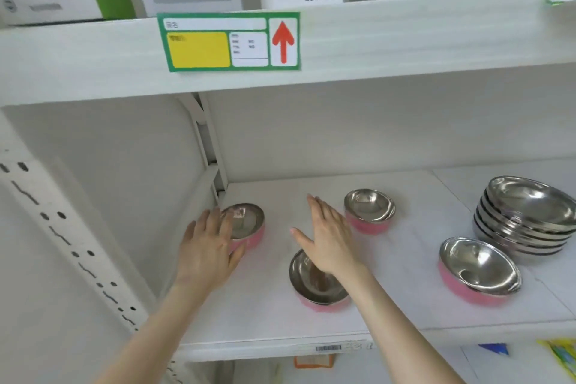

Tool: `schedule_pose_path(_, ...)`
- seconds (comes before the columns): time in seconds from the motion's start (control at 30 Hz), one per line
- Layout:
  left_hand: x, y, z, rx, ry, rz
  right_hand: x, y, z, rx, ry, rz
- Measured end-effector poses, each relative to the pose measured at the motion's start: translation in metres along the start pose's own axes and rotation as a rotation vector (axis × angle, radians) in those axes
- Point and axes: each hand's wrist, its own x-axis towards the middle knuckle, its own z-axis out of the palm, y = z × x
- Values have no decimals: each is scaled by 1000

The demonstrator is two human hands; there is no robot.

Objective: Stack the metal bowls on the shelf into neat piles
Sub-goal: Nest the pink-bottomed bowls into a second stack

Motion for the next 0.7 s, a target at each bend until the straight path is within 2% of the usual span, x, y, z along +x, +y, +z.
schedule_pose_path(0.17, 16, -25, 24, -198, -50, -44, 29, -39, 37, 50, -67, 83)
schedule_pose_path(0.27, 28, -21, 40, -481, -144, -240, 47, -52, 55, 139, -145, 164)
schedule_pose_path(0.37, 42, -18, 58, -862, -202, -469, 66, -58, 75, 331, -217, 290)
schedule_pose_path(0.43, 49, -19, 68, -1030, -254, -627, 78, -60, 89, 452, -239, 371)
schedule_pose_path(0.5, 53, -18, 79, -1099, -283, -720, 87, -61, 103, 531, -251, 435)
schedule_pose_path(0.7, 59, -10, 92, -1152, -266, -779, 94, -67, 134, 706, -212, 522)
